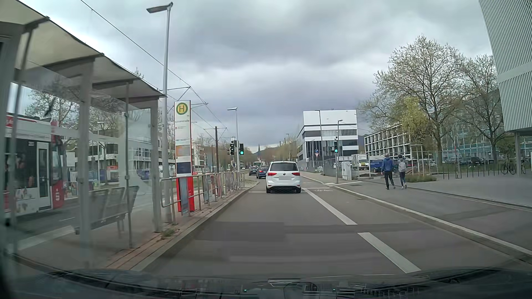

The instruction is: Follow the waypoints while adhering to traffic rules and regulations

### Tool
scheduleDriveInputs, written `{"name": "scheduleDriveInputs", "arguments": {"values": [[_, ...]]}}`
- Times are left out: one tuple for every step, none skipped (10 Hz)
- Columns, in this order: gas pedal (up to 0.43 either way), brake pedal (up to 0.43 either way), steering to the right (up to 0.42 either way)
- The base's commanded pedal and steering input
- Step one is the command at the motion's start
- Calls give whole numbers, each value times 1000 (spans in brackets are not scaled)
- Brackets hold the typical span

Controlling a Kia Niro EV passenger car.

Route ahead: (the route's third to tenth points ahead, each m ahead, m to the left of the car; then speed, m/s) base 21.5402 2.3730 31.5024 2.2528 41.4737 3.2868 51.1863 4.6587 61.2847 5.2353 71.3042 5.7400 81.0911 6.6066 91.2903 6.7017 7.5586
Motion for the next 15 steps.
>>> {"name": "scheduleDriveInputs", "arguments": {"values": [[118,0,0],[118,0,0],[118,0,0],[110,0,0],[110,0,0],[110,0,0],[110,0,0],[110,0,0],[110,0,0],[87,0,0],[87,0,0],[87,0,0],[87,0,0],[67,0,0],[47,0,0]]}}
